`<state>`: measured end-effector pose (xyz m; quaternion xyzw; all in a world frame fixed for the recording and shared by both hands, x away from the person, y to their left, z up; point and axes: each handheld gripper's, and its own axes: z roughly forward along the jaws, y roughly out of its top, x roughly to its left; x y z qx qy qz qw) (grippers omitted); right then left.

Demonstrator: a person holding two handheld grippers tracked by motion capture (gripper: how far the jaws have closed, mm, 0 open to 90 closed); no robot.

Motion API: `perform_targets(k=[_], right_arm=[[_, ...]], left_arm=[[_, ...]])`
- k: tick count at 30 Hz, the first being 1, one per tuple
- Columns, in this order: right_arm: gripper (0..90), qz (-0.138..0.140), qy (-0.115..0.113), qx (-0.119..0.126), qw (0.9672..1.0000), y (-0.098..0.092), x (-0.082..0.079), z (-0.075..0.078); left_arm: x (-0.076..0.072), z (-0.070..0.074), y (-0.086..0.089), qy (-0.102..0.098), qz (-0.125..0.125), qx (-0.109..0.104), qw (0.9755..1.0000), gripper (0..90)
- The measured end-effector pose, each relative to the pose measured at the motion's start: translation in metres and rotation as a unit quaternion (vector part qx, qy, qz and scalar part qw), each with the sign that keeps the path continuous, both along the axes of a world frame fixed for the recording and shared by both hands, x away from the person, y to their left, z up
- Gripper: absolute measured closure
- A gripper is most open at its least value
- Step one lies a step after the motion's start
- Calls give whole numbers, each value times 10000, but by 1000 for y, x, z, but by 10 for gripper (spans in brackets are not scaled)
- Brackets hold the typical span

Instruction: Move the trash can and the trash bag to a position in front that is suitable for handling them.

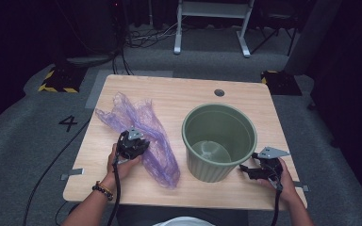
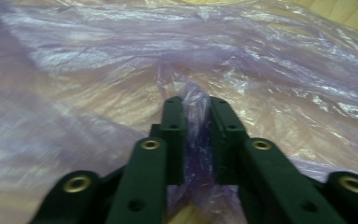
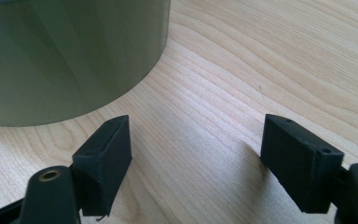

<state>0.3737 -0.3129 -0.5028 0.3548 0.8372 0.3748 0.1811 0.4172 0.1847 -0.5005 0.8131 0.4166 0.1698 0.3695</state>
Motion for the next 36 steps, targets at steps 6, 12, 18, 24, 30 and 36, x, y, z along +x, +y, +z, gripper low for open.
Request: perform_targets(k=[6,12,18,24,30,36], right_arm=[[247,13,38,21,10000,0,1,0],[246,21,72,41,10000,-1,1,0],[240,8,60,26,10000,0,1,0],[219,352,21,315,9989,6,-3,2],[157,853,59,736,9936,24,-20,9],[121,637,70,790,9948,51,-38,4]], left_arm=[[2,-1,5,131,-86,-233,9996,877],[3,-1,4,111,-109,-250,9996,884],[7,-1,3,73,-141,-187,9997,885],[9,-1,8,95,-143,-225,9996,885],[8,-1,10,117,-147,-261,9995,886],[8,-1,11,126,-163,-257,9995,886]])
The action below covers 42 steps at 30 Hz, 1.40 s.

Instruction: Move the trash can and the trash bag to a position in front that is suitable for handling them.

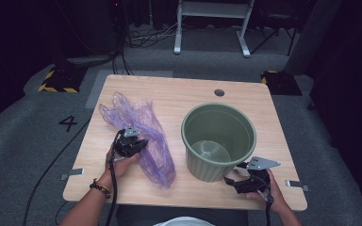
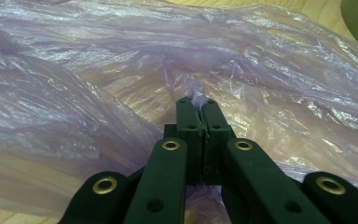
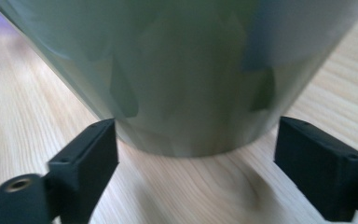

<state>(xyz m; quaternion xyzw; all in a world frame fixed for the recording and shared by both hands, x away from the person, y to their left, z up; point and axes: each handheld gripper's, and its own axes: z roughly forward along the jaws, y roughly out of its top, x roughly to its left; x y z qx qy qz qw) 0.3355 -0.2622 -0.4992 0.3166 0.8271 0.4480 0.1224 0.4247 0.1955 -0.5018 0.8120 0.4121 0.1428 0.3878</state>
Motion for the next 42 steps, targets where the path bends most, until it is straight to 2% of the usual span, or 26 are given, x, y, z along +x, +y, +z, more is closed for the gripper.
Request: perform_targets(k=[1,3,5,8,9,16,24,28,29,30,32,34,35,37,42], right_arm=[[108,-35,-3,65,10000,4,-1,1],[109,-123,-77,-6,9999,14,0,1],[139,-215,-147,20,9997,21,1,1],[152,-405,-298,-22,9987,31,6,0],[153,-559,-328,-5,9979,34,11,1],[171,-824,-418,-22,9957,39,31,3],[212,-1034,-396,205,9936,43,60,7],[214,-965,-435,71,9944,45,58,8],[237,-851,-469,73,9952,46,52,9],[245,-704,-603,-69,9957,50,45,9],[242,-555,-725,-216,9956,55,39,8],[220,-498,-630,-179,9966,58,38,6],[205,-561,-530,-85,9970,60,42,5],[198,-597,-498,-52,9970,62,43,5],[201,-768,-622,-8,9951,68,46,7]], left_arm=[[0,0,0,-2,-3,0,10000,886],[0,0,0,17,-13,-21,10000,886],[0,0,1,8,-25,-25,10000,886],[1,0,1,16,-38,-22,10000,886],[1,0,1,12,-39,-17,10000,886],[1,0,2,19,-46,-46,10000,886],[1,0,2,17,-51,-42,10000,885],[1,0,2,2,-57,-18,10000,885],[1,0,2,-2,-65,-8,10000,885],[1,0,1,1,-67,-15,10000,885],[1,0,1,9,-59,-8,10000,885],[1,0,0,-27,-66,19,10000,885],[2,0,-1,10,-70,-10,10000,885],[3,0,-2,53,-75,-66,9999,884],[9,0,-12,80,-226,-105,9997,884]])
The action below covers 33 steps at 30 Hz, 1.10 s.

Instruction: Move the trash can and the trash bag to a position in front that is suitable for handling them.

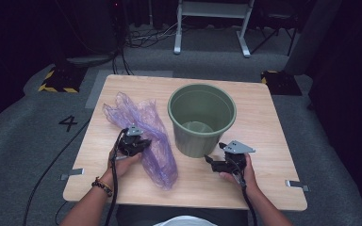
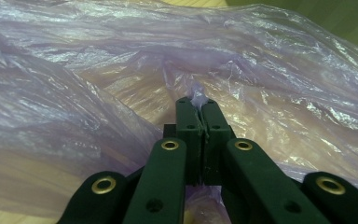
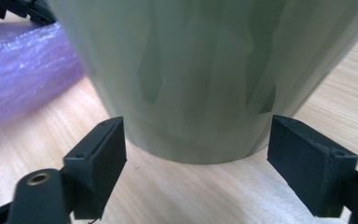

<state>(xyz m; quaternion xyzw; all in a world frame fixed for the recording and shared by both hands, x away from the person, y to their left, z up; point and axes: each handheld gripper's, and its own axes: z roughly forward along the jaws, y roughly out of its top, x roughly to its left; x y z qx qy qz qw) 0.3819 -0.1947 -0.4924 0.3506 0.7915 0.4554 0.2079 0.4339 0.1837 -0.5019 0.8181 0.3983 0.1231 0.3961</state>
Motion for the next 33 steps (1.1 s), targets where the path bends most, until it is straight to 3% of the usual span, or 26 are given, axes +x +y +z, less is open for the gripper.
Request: perform_targets(k=[5,14,15,20,25,29,33], right_arm=[[203,-61,26,35,10000,-6,3,-1],[209,-58,26,43,10000,-11,7,-1],[211,-88,26,36,10000,-13,7,-1],[220,-111,18,34,9999,-15,10,-1],[216,-92,48,-1,9999,-14,13,-3],[205,-203,85,-30,9998,-16,19,-4],[213,-271,110,-58,9996,-19,23,-6]], left_arm=[[12,0,-17,46,-160,-59,9998,881],[30,1,-54,-90,-441,45,9990,881],[33,1,-60,-118,-424,-51,9990,881],[38,2,-69,-183,-407,-71,9990,882],[48,2,-81,-107,-333,-227,9991,883],[56,2,-91,-170,-376,-48,9991,882],[59,2,-94,-185,-368,0,9992,881]])
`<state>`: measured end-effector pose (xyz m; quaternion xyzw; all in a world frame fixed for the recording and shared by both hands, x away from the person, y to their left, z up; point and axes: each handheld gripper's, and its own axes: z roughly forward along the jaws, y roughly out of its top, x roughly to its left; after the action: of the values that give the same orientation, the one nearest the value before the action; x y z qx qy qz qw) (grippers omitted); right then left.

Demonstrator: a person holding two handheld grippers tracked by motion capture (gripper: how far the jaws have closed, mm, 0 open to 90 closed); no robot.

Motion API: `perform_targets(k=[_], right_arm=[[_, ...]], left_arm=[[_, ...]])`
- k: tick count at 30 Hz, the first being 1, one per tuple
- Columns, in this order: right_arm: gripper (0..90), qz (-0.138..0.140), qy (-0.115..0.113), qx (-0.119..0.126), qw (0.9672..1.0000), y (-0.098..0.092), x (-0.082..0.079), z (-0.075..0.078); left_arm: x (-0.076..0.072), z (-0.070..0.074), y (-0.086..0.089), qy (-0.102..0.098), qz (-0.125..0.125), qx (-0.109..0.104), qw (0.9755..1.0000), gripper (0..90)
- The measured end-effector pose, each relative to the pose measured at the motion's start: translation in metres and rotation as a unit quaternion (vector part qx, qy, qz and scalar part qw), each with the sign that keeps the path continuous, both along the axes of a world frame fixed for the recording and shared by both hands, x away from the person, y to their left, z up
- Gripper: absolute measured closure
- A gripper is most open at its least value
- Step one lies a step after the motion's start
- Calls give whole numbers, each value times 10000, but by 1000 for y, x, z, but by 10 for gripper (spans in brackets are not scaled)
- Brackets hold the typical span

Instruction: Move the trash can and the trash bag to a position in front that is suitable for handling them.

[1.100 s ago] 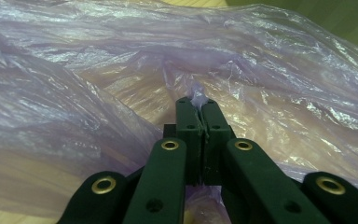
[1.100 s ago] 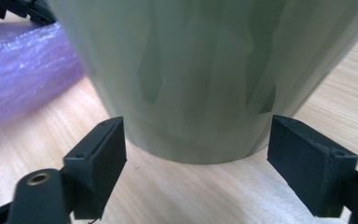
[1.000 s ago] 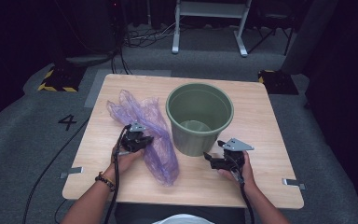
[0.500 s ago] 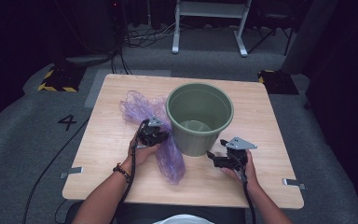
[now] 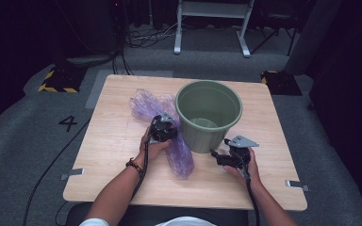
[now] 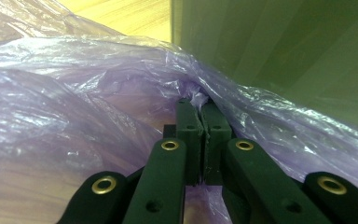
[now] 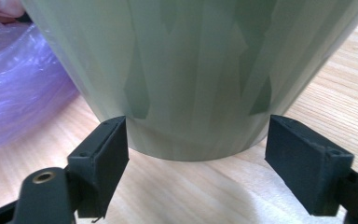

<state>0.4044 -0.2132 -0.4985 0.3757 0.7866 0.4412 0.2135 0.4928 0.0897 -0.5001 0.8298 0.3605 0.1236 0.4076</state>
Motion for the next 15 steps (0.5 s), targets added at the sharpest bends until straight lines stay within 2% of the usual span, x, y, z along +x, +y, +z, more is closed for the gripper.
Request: perform_targets(k=[2,4,6,8,10,13,15], right_arm=[[207,-41,41,-3,10000,-1,4,0],[219,-160,36,-23,9999,-1,11,1],[229,-225,53,108,9997,-2,16,2],[227,-223,72,65,9997,-5,15,3],[224,-246,64,-2,9997,-10,13,4],[219,-197,92,-142,9997,-23,8,9],[219,-124,111,-205,9997,-34,5,10]], left_arm=[[3,0,1,5,30,69,10000,881],[3,0,3,43,73,30,10000,881],[2,0,10,34,107,39,9999,882],[-1,1,19,82,175,-71,9998,883],[-5,3,30,46,233,-136,9996,883],[-11,6,43,-21,286,-240,9993,884],[-15,8,50,9,261,-274,9993,884]])
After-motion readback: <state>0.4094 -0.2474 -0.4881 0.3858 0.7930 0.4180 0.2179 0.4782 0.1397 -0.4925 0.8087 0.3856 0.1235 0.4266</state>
